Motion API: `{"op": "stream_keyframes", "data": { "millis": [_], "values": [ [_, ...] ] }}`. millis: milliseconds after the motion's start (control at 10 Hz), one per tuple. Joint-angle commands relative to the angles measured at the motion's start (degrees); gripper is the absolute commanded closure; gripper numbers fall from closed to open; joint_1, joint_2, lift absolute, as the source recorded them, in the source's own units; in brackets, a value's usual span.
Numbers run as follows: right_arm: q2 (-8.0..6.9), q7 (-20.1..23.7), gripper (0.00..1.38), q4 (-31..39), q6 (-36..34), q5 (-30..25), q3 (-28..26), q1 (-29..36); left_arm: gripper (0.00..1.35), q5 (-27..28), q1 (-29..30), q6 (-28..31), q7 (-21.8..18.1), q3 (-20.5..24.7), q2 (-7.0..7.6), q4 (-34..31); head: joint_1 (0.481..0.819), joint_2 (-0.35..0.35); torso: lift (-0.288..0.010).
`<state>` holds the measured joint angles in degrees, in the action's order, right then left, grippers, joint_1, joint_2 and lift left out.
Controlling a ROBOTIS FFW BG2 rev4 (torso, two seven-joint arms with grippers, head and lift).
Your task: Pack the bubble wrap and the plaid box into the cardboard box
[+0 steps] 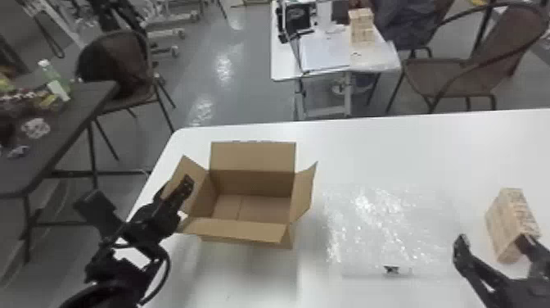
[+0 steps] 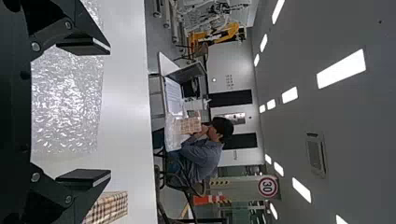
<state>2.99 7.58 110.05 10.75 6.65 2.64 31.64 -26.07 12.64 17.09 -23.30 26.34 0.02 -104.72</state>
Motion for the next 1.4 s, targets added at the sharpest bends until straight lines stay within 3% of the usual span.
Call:
{"op": "stream_keyframes", "data": {
  "millis": [0, 300, 500, 700, 900, 1100, 1200, 1300],
  "values": [
    [0.0, 0.07, 0.34, -0.01, -0.2, 0.11, 0.0, 0.09, 1.21, -0.38, 0.37, -0.83, 0.71, 0.12, -0.17, -0.22, 0.695, 0.233, -0.102],
    [0.0, 0.25, 0.34, -0.1, -0.2, 0.29, 0.0, 0.09, 1.21, -1.44, 1.34, -0.04, 2.3, -0.76, -0.17, -0.57, 0.695, 0.242, -0.102],
    [0.09, 0.34, 0.34, -0.1, -0.38, 0.47, 0.0, 0.09, 1.21, -4.16, 2.75, -3.64, 5.28, -2.52, -0.17, -0.75, 0.695, 0.236, -0.102],
    [0.09, 0.42, 0.34, -0.1, -0.64, 0.73, 0.0, 0.09, 1.21, -8.73, 6.0, -14.1, 13.72, -8.14, -0.17, -0.75, 0.695, 0.241, -0.102],
    [0.18, 0.42, 0.34, -0.1, -0.64, 0.99, 0.0, 0.17, 1.21, -11.63, 9.69, -25.79, 24.71, -15.53, -0.17, -1.1, 0.695, 0.244, -0.102],
    [0.18, 0.42, 0.34, -0.1, -0.99, 1.61, 0.0, 0.17, 1.21, -11.9, 12.5, -36.6, 34.9, -22.38, -0.17, -1.1, 0.695, 0.24, -0.102],
    [0.09, 0.42, 0.34, 0.17, -1.87, 2.05, 0.0, 0.09, 1.21, -11.46, 13.56, -42.84, 40.53, -25.99, 0.68, -0.75, 0.695, 0.24, -0.102],
    [0.18, 0.42, 0.33, 0.61, -3.02, 2.4, 0.0, -0.18, 1.21, -10.58, 13.82, -48.91, 45.71, -29.41, 2.7, 0.4, 0.695, 0.243, -0.102]
  ]
}}
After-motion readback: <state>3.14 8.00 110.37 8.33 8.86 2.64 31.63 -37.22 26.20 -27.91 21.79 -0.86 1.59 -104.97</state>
